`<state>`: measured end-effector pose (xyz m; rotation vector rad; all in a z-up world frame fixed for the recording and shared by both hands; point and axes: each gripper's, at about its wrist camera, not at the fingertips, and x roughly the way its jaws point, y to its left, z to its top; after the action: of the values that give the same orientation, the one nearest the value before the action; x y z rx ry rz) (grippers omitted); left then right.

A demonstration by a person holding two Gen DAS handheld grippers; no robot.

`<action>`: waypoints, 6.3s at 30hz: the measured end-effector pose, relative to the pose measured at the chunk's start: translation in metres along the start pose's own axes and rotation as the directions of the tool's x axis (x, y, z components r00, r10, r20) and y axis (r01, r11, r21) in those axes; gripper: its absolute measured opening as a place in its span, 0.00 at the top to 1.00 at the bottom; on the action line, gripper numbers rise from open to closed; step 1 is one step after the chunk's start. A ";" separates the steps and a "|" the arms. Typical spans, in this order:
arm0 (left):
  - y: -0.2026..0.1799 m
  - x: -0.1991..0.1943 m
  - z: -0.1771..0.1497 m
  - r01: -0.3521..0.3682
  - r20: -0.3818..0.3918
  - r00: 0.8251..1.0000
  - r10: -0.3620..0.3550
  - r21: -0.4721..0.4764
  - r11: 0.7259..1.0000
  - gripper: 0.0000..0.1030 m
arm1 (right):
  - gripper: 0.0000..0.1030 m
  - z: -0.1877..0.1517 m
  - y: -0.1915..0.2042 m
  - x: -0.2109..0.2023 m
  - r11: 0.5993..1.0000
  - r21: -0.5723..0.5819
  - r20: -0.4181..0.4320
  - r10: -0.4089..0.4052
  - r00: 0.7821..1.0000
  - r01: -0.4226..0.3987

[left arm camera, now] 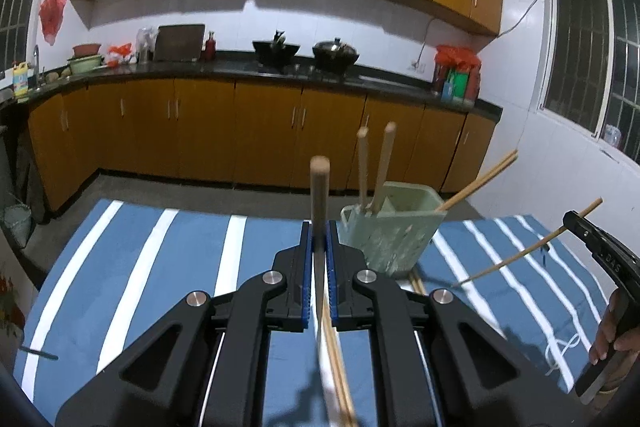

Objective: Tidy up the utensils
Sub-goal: 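Lift the right tool's chopstick toward the holder while the left tool carries its chopstick, then open the right tool over the holder while the left tool releases its chopstick, then close the right tool on a chopstick while the left tool grasps another chopstick, then hold both chopsticks in the tools above the table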

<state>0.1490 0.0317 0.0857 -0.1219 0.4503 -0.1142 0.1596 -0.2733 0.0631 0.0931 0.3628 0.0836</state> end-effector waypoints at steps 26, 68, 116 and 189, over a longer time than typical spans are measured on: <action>-0.060 0.010 0.092 0.050 0.325 0.944 -0.054 0.022 0.999 0.93 | 0.92 0.097 0.045 0.018 0.984 0.011 0.142 0.172 0.975 -0.176; 0.024 0.031 -0.063 -0.120 -0.128 0.985 0.115 -0.038 0.992 0.63 | 0.86 -0.109 0.018 0.068 0.993 0.063 -0.412 0.120 0.903 -0.103; -0.020 0.062 -0.158 0.046 -0.444 0.896 -0.016 0.056 0.997 0.87 | 0.92 -0.150 -0.001 0.094 0.999 0.036 -0.503 -0.012 0.864 0.035; 0.027 0.075 -0.145 -0.056 -0.421 0.906 0.038 -0.030 0.998 0.91 | 0.91 -0.153 0.009 0.091 0.999 -0.028 -0.479 -0.049 0.876 0.041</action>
<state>0.1549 0.0352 -0.0800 -0.1270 0.8881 -0.0834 0.1887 -0.2441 -0.1104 0.0455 0.8638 0.0625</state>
